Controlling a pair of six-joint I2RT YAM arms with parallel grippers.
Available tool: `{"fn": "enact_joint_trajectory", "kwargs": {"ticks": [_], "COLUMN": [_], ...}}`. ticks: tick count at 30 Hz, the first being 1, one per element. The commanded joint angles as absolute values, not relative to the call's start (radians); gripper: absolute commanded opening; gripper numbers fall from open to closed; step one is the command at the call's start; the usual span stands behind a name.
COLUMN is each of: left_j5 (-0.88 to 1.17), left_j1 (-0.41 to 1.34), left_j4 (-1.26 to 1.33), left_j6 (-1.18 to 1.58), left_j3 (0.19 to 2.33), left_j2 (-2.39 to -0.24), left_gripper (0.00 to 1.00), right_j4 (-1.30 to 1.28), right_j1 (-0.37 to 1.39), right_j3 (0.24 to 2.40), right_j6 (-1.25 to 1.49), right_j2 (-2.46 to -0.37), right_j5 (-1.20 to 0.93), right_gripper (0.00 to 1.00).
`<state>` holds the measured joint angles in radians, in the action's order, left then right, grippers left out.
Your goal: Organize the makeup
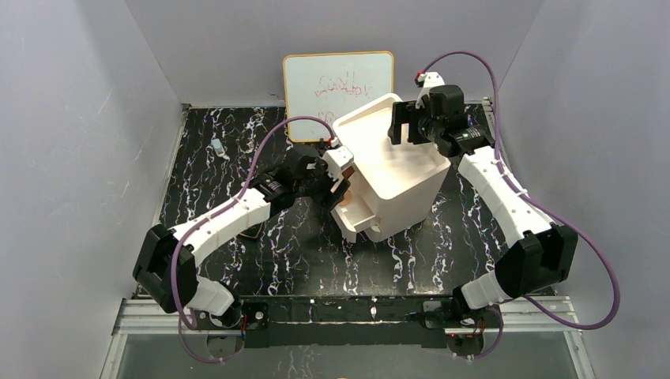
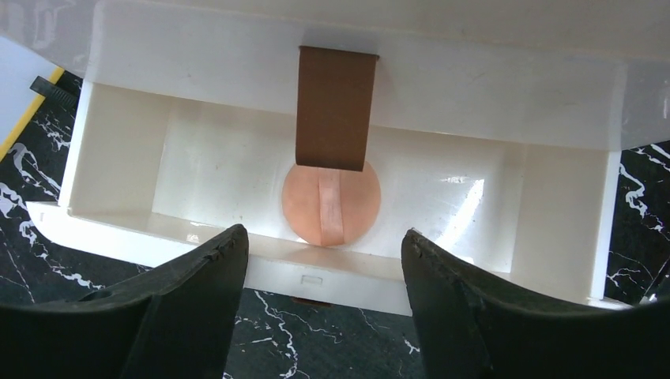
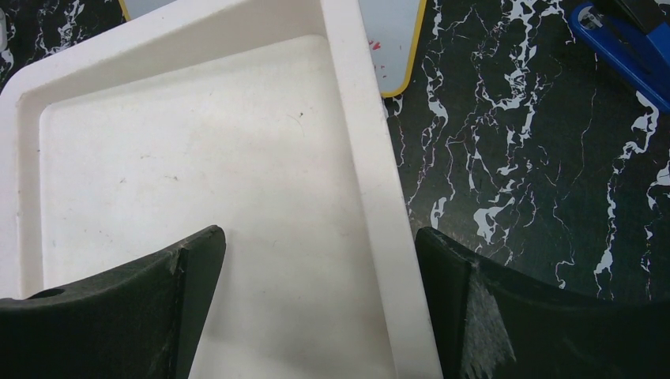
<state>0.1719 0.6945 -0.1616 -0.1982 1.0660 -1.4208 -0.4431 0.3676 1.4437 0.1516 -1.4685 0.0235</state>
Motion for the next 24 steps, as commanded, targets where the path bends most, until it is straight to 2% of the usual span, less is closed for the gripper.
{"fn": "enact_joint_trajectory", "kwargs": {"ticks": [1, 9, 14, 16, 17, 19, 21, 23, 24], "left_j5": [0.1, 0.038, 0.014, -0.05, -0.074, -0.131, -0.188, -0.243, -0.277], "left_j1": [0.684, 0.682, 0.673, 0.669, 0.667, 0.663, 0.66, 0.659, 0.658], "left_j4": [-0.36, -0.42, -0.356, -0.299, -0.277, -0.258, -0.294, -0.385, -0.426], "left_j6": [-0.191, -0.175, -0.147, -0.13, -0.121, -0.101, -0.087, -0.067, -0.055], "left_j3": [1.001, 0.92, 0.878, 0.862, 0.859, 0.868, 0.899, 0.941, 0.953], "left_j2": [-1.418, -1.35, -1.169, -1.071, -1.025, -0.956, -0.922, -0.916, -0.922], "left_gripper": [0.7, 0.7, 0.71, 0.75, 0.81, 0.86, 0.88, 0.98, 0.98], "right_j4": [-0.521, -0.522, -0.514, -0.512, -0.511, -0.509, -0.506, -0.504, -0.501], "right_j1": [0.382, 0.383, 0.381, 0.382, 0.382, 0.383, 0.382, 0.382, 0.383], "right_j3": [1.458, 1.451, 1.438, 1.434, 1.432, 1.428, 1.426, 1.421, 1.417], "right_j6": [0.189, 0.185, 0.189, 0.189, 0.189, 0.189, 0.188, 0.189, 0.188], "right_j2": [-1.474, -1.46, -1.456, -1.454, -1.452, -1.448, -1.446, -1.444, -1.442], "right_j5": [-0.005, -0.006, -0.005, -0.005, -0.006, -0.006, -0.006, -0.005, -0.006], "right_gripper": [0.98, 0.99, 0.99, 0.98, 0.98, 0.98, 0.99, 0.99, 0.98]}}
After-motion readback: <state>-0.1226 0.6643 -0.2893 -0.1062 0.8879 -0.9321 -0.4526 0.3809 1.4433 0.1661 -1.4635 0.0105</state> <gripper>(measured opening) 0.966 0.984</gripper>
